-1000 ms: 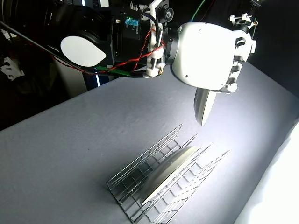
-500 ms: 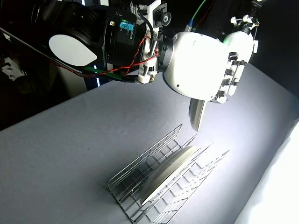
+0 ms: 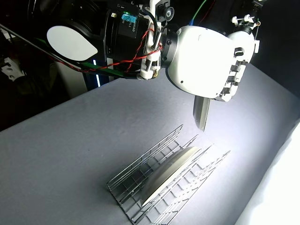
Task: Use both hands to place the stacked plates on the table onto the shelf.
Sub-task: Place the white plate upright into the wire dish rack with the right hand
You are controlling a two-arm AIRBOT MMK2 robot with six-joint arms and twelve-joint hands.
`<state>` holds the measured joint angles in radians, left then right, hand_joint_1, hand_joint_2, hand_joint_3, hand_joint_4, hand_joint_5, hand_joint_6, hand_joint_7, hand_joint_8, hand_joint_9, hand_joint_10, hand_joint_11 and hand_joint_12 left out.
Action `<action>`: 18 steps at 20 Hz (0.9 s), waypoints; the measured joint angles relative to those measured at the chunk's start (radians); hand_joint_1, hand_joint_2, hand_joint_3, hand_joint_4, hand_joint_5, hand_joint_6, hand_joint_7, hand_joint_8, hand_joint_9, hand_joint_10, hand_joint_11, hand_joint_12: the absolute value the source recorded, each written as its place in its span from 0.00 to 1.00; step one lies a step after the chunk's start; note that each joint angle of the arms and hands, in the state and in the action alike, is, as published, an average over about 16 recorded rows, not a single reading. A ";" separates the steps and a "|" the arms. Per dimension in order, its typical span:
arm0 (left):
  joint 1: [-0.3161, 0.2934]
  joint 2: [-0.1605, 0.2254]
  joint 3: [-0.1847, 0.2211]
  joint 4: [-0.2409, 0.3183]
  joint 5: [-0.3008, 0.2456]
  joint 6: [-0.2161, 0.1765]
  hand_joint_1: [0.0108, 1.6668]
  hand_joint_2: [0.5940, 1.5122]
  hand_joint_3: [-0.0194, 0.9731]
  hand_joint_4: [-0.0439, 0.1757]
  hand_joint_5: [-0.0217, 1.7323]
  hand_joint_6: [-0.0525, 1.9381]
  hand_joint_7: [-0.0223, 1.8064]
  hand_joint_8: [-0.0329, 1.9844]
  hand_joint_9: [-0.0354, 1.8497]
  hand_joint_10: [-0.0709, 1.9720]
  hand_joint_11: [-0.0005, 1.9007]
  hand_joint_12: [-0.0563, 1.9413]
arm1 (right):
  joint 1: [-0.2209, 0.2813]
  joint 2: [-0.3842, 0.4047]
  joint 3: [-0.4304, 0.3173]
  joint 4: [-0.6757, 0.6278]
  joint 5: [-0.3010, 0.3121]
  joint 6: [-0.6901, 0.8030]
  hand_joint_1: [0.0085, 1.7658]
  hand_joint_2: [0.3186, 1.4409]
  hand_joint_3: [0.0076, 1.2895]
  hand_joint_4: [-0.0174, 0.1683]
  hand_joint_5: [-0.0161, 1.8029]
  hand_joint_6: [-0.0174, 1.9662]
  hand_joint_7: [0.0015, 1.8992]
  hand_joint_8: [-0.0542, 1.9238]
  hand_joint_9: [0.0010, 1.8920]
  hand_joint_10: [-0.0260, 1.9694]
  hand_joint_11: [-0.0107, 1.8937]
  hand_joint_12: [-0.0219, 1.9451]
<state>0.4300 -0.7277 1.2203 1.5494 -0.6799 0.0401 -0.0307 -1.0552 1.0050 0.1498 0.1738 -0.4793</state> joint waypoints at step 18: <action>0.019 -0.003 0.005 0.003 0.000 -0.009 0.00 0.61 0.03 0.24 0.08 0.03 0.08 0.02 0.08 0.04 0.01 0.15 | 0.035 0.038 -0.006 0.004 -0.058 0.006 0.78 0.60 0.00 0.05 0.54 0.39 0.55 0.51 0.51 0.60 0.40 0.77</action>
<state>0.4488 -0.7310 1.2255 1.5521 -0.6800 0.0312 0.0041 -1.0175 0.9985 0.1539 0.1160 -0.4738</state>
